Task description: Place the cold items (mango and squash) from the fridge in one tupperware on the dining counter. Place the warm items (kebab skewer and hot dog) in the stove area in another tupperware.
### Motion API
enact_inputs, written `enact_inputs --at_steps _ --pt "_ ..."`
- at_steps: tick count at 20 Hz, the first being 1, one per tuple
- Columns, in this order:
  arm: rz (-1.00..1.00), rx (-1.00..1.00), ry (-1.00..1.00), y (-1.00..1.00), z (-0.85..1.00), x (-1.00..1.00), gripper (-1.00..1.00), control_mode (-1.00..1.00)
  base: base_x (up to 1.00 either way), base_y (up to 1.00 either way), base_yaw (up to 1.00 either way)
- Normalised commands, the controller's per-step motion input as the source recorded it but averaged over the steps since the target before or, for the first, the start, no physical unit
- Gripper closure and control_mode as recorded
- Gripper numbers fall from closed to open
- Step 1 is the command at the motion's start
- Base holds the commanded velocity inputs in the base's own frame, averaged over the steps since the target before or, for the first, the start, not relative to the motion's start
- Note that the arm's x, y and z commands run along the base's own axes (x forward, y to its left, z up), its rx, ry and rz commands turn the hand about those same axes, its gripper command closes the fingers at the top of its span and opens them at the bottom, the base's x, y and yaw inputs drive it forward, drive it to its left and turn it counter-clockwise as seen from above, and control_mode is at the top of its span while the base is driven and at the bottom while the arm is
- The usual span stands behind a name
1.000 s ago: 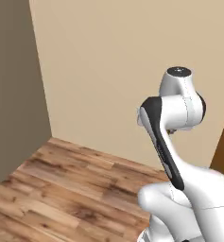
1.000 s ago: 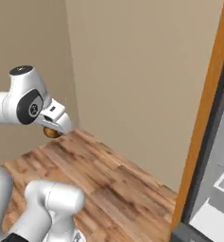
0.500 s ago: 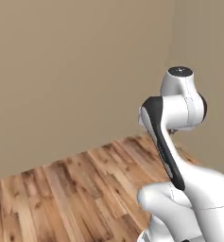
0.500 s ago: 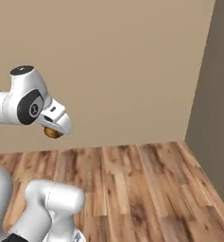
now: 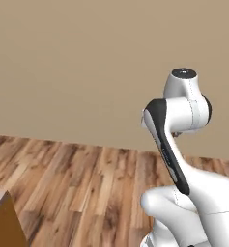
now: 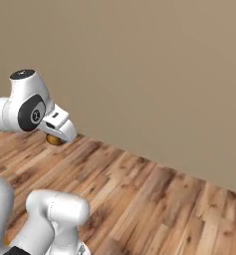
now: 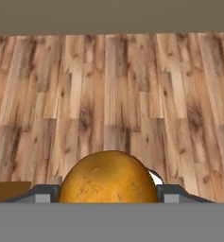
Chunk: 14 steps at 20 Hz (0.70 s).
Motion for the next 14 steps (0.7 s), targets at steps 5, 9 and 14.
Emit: enact_inputs --at_steps 5,9,14 --pt "0.00 0.00 0.00 0.00 0.00 0.00 1.00 1.00 0.12 0.00 0.92" --pt "0.00 0.00 0.00 0.00 0.00 0.00 1.00 1.00 0.20 -0.04 0.89" --pt "0.00 0.00 0.00 0.00 0.00 0.00 1.00 1.00 0.23 -0.47 0.89"
